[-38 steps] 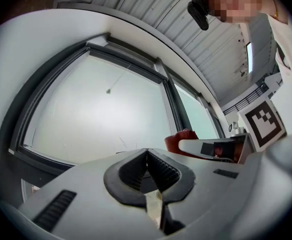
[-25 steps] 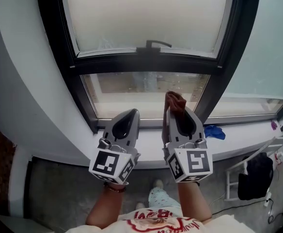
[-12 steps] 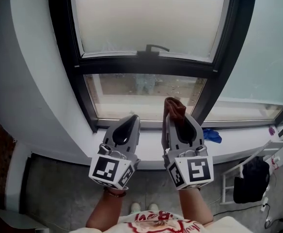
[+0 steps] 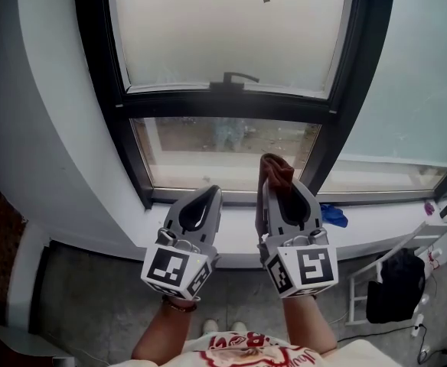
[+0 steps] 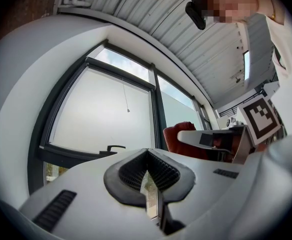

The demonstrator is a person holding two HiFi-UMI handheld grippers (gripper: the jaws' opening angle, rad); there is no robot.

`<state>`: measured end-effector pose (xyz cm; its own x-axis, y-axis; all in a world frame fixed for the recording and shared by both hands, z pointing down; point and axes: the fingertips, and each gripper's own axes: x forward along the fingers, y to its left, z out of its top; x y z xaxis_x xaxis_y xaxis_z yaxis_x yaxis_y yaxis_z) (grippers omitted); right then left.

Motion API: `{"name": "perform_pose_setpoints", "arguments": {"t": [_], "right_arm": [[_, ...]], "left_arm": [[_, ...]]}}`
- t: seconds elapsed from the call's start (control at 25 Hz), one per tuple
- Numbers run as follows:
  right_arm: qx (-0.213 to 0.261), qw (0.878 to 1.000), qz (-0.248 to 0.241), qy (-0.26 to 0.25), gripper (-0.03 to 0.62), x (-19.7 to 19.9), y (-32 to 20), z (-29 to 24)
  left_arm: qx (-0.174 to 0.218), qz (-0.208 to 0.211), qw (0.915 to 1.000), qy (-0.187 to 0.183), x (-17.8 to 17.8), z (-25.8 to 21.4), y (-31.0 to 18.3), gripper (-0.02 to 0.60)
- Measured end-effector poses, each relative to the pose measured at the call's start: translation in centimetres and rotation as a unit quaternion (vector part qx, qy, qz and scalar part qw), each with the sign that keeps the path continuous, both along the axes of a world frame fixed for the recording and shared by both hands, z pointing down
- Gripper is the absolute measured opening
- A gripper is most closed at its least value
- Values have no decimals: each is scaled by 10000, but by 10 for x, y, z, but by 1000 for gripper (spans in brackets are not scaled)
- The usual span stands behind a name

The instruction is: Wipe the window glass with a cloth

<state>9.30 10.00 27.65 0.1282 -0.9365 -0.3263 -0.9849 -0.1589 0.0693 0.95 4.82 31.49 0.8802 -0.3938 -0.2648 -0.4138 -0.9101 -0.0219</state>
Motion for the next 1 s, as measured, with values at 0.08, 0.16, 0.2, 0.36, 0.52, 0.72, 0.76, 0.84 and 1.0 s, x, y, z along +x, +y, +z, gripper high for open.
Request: {"name": "perform_pose_setpoints", "arguments": {"t": [0.08, 0.16, 0.2, 0.36, 0.52, 0.72, 0.76, 0.84, 1.0], "right_arm": [[-22, 10000, -43, 4, 91, -1, 1, 1], [-31, 10000, -54, 22, 89, -1, 2, 2], [-25, 10000, -55, 17, 89, -1, 2, 2], [-27, 10000, -62, -28, 89, 0, 3, 4], [-39, 10000, -71, -31, 89, -1, 3, 6], [-15, 10000, -46, -41, 89, 1, 3, 4], [-13, 10000, -42, -45, 89, 1, 3, 5], [-8, 10000, -38, -57, 89, 2, 2, 5], [0, 10000, -48, -40, 89, 2, 0, 5]], "left_arm": [[4, -22, 10000, -3, 0, -1, 1, 20], [12, -22, 10000, 10, 1, -2, 3, 20], [17, -20, 10000, 17, 2, -3, 4, 20], [24, -4, 10000, 12, 5, -3, 7, 20], [7, 2, 10000, -8, 5, 0, 6, 20], [42, 0, 10000, 17, 5, -4, 4, 20], [43, 2, 10000, 19, 5, -4, 3, 20], [40, 9, 10000, 16, 6, -3, 2, 20], [38, 33, 10000, 7, 8, -1, 1, 20]]}}
